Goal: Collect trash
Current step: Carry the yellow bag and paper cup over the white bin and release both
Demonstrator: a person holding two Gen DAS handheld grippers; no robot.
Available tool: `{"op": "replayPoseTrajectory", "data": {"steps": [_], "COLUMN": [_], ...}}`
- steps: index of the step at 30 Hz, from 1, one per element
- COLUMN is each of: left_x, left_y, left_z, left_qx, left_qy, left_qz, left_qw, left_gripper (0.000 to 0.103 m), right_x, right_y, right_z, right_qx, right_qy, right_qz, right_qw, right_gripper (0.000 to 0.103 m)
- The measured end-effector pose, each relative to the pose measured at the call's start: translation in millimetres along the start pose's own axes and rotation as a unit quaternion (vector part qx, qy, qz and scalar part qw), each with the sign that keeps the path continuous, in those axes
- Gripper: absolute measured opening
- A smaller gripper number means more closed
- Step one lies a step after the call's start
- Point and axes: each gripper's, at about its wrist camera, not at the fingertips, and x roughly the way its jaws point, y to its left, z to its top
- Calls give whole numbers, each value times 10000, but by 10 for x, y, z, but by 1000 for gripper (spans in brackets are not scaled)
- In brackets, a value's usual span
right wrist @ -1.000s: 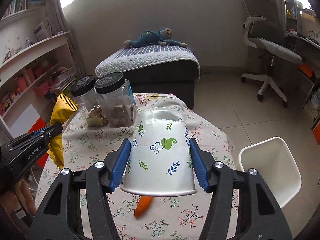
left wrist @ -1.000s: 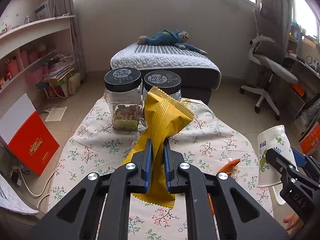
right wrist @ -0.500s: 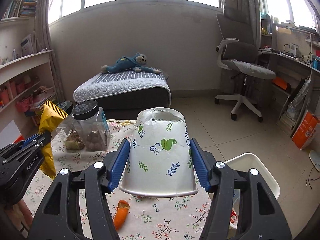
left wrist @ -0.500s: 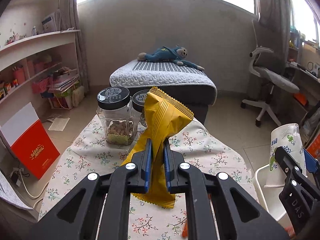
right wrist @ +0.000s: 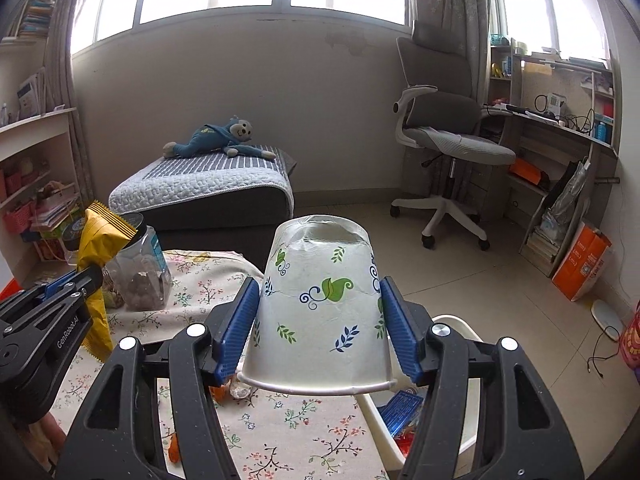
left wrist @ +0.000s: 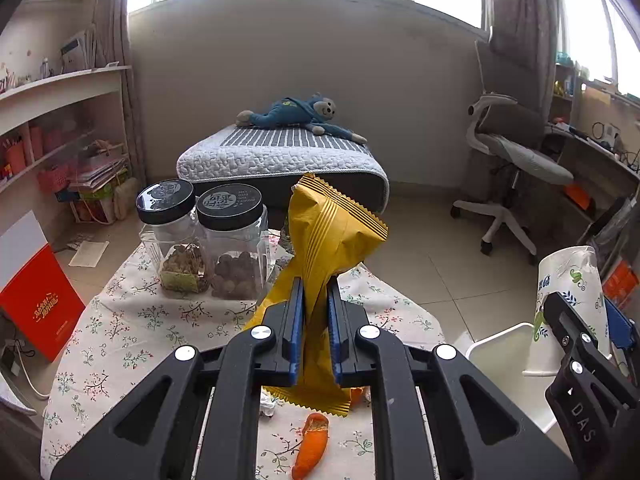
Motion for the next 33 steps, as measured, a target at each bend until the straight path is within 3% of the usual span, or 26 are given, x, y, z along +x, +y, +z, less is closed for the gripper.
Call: {"op": "replayPoseTrajectory", "data": {"steps": [9, 18, 25, 33], "left_x": [91, 175, 303, 408], "left_y": [-379, -908, -1359, -1838], "left_z": [-86, -213, -333, -454], "left_qx": [103, 261, 343, 318], "left_qy": [128, 388, 752, 1063], "left_qz": [-262, -877, -1537, -2175], "left_qw": [9995, 9950, 9847, 9697], "left_gripper": [11, 11, 12, 12], "right_x": [113, 365, 328, 184], "right_y": [-451, -1060, -1446, -1901], "right_z": [-32, -150, -167, -209], "right_qx": [181, 485, 704, 1043], "right_qy": [150, 588, 634, 485], "right_qz": [-452, -974, -1009, -1268], "right_qw": [9987, 9923, 9904, 9852], "right_gripper": [59, 59, 64, 79]}}
